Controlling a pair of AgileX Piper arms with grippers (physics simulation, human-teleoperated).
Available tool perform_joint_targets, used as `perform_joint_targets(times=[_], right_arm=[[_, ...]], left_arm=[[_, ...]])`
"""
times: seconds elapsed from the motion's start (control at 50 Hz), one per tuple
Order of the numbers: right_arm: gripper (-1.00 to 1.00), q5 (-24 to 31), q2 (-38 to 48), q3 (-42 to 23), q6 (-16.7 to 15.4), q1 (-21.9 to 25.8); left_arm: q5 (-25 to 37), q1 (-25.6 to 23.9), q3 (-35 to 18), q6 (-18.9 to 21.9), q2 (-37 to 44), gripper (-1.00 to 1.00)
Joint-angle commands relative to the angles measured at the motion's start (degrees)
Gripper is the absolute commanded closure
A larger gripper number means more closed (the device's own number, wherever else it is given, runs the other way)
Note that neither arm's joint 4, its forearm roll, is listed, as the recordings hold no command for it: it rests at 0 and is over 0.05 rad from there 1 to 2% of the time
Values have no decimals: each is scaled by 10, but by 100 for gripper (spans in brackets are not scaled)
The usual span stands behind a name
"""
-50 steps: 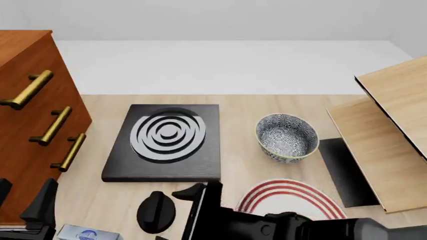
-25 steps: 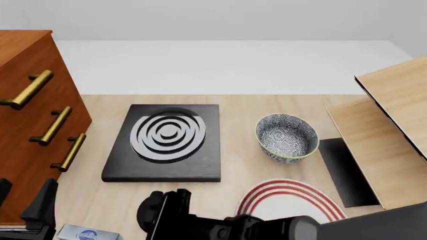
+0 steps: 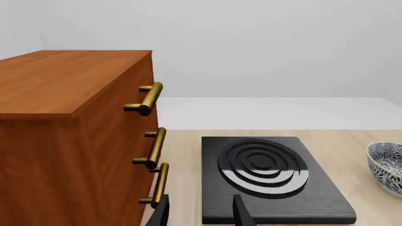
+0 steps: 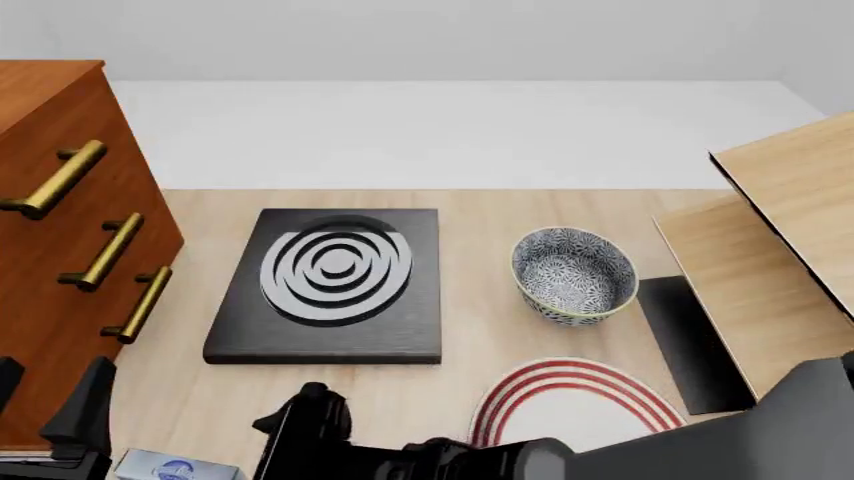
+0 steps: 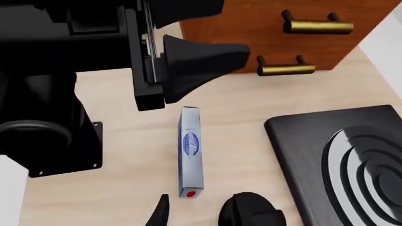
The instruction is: Pick up the cream cheese and put it in the bowl.
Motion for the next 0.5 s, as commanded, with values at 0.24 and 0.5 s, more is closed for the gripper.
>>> perform_joint_targets(times=[0.24, 0.5], right_arm=[[-100, 0, 40, -42, 19, 2], [-100, -4, 68, -68, 36, 6]], left_arm=[[0, 0, 0, 0, 0, -100], [0, 0, 0, 0, 0, -100]])
